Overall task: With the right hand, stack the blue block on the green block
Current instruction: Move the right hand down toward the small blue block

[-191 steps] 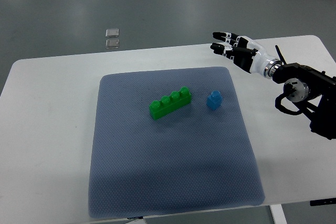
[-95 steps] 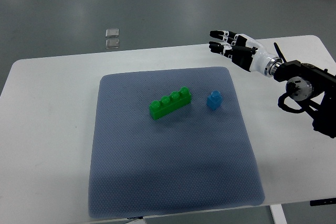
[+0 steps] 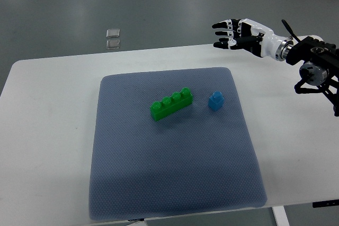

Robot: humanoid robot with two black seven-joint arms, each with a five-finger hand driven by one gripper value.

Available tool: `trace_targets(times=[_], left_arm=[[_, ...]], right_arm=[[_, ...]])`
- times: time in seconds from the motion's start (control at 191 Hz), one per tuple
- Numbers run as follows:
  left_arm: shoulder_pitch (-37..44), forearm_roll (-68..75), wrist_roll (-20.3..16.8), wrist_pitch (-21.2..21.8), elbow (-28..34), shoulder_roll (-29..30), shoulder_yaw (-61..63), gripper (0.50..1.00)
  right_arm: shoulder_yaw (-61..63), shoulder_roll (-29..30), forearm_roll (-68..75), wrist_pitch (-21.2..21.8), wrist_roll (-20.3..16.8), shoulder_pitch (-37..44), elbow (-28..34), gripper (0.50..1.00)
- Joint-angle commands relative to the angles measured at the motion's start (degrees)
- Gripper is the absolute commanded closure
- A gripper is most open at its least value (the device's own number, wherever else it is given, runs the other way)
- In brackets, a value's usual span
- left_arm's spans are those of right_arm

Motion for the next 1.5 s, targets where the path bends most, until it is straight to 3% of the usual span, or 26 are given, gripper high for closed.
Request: trace_targets(times=[0.0, 0.189, 0.393, 0.482, 0.949, 1.274, 1.495], left_arm=[[-0.02, 0.0, 0.0, 0.0, 0.0, 0.0, 0.02, 0.5], [0.06, 0.0, 0.0, 0.0, 0.0, 0.0, 0.02, 0.5], [-0.02, 0.0, 0.0, 0.0, 0.0, 0.0, 0.02, 0.5], [-0.02, 0.0, 0.0, 0.0, 0.0, 0.0, 0.02, 0.5], [-0.02, 0.08, 0.0, 0.0, 0.0, 0.0, 0.02, 0.5], [0.07, 0.0, 0.0, 0.0, 0.0, 0.0, 0.02, 0.5], [-0.02, 0.0, 0.0, 0.0, 0.0, 0.0, 0.02, 0.5]], right_arm=[[-0.59, -1.84, -9.08, -0.44, 0.11, 1.05, 4.29, 0.583], [-2.43, -3.51, -27.8, -0.52, 0.2, 2.2, 6.49, 0.583], [-9.64, -6.41, -35.98, -0.7, 1.87, 4.13, 9.66, 0.583], [-12.62, -7.03, -38.27, -3.07, 1.95, 4.92, 10.98, 0.585], [-22.82, -4.74, -39.5, -13.53, 1.6, 4.48, 10.98, 0.585], [-23.26, -2.46, -39.59, -14.32, 1.6, 3.87, 10.98, 0.589], [-23.61, -2.2, -41.35, -15.03, 1.6, 3.34, 10.89, 0.617]])
